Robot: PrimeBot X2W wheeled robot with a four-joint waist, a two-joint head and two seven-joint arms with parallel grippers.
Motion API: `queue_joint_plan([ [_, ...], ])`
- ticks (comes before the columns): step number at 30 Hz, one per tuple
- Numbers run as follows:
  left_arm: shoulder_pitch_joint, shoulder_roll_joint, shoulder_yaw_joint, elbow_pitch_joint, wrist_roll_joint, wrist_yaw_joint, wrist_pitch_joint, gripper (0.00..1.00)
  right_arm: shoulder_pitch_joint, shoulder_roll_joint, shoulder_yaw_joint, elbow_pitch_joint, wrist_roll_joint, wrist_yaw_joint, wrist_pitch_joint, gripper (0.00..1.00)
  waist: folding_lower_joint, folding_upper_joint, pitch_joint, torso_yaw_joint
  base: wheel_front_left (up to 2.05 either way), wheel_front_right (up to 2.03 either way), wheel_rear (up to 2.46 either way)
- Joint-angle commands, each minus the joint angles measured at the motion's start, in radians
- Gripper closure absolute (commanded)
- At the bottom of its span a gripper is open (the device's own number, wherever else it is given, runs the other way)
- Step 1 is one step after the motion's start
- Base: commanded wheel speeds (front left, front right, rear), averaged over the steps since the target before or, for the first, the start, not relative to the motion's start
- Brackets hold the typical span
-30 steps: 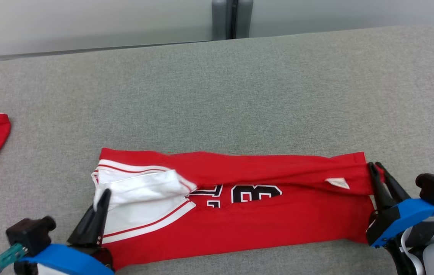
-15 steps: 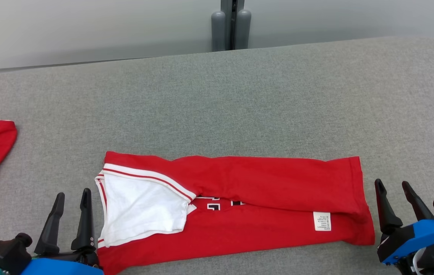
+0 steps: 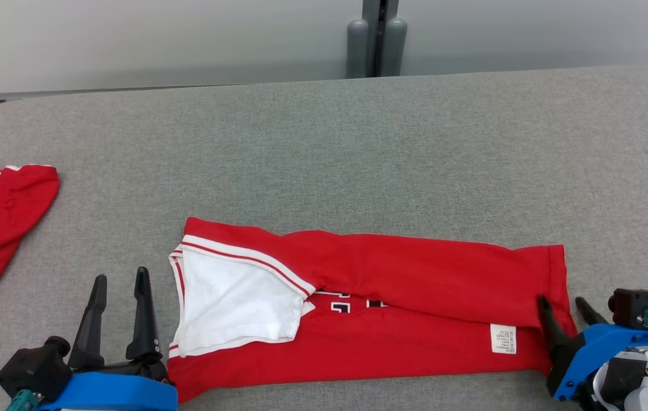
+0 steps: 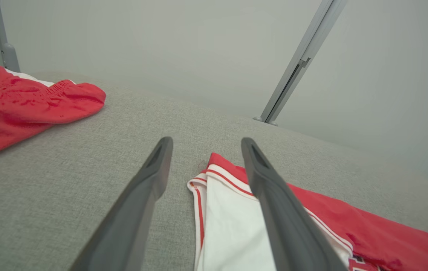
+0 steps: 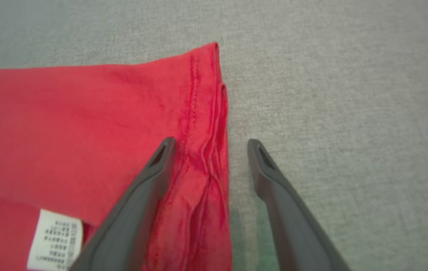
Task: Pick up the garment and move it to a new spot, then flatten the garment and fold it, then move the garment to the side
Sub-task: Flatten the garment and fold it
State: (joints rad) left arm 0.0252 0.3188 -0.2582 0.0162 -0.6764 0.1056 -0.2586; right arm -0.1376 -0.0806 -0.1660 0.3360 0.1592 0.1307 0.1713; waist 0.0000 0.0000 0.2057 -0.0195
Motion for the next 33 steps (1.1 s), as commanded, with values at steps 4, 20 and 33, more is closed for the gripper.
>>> queue_joint_plan([
  [4, -0.001, 0.0, -0.012, -0.012, 0.019, 0.017, 0.003, 0.0, -0.008, -0.005, 0.034, 0.058, 0.018, 0.0, 0.054, 0.0, 0.0, 0.0, 0.001, 0.021, 0.0, 0.0, 0.0],
  [20, -0.036, 0.0, -0.052, -0.045, 0.056, 0.035, 0.018, 0.0, -0.173, -0.13, -0.027, 0.046, 0.035, 0.0, 0.085, 1.0, 0.0, 0.0, 0.011, -0.088, 0.0, 0.0, 0.0],
  [33, -0.074, -0.003, -0.074, -0.034, 0.066, 0.026, 0.024, 0.0, -0.187, -0.126, -0.015, -0.038, 0.123, 0.0, 0.151, 1.0, 0.0, 0.0, 0.025, -0.148, 0.0, 0.0, 0.0],
])
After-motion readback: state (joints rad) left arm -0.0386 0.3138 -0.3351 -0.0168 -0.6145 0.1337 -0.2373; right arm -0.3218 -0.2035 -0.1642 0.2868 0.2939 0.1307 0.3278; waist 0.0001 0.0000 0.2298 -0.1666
